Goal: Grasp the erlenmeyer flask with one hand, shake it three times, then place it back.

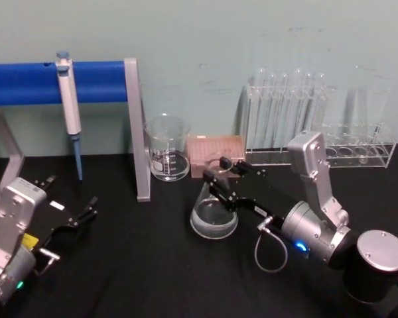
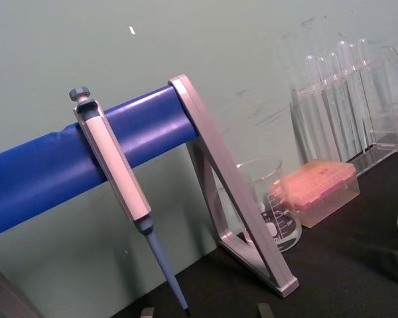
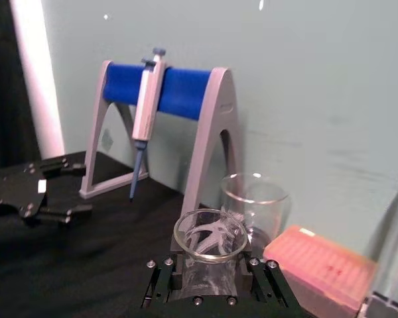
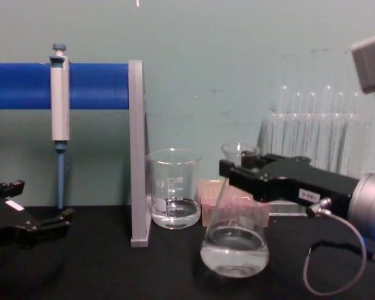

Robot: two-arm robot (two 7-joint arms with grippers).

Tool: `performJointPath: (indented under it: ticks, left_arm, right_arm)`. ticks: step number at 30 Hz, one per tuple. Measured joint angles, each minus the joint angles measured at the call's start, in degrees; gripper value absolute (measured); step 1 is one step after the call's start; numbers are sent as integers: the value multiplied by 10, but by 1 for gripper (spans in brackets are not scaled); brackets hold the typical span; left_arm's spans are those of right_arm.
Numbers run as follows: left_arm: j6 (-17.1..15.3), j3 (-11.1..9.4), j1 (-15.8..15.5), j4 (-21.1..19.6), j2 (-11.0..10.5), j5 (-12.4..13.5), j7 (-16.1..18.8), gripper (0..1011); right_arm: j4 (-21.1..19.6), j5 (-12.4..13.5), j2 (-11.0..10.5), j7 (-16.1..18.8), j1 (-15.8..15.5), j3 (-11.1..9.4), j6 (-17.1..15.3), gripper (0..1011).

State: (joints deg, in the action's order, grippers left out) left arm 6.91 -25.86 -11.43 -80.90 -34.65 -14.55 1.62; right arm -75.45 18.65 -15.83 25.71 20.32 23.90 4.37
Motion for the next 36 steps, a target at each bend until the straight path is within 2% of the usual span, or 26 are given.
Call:
performJointPath:
  ticks: [7, 18, 28, 36]
  left_arm:
    - [0, 0, 0, 0, 0, 0, 0, 1001]
    - [0, 0, 0, 0, 0, 0, 0, 1001]
    - [0, 0, 0, 0, 0, 0, 0, 1001]
    - [0, 0, 0, 0, 0, 0, 0, 1001]
  right_arm:
    - [-46, 2, -4, -30, -21, -20, -11, 450]
    - [-88, -3, -6, -60, -43, -40, -23, 450]
    - [-99, -17, -1, -77, -52, -50, -30, 450]
    - [-107, -22, 0, -73, -60, -53, -28, 450]
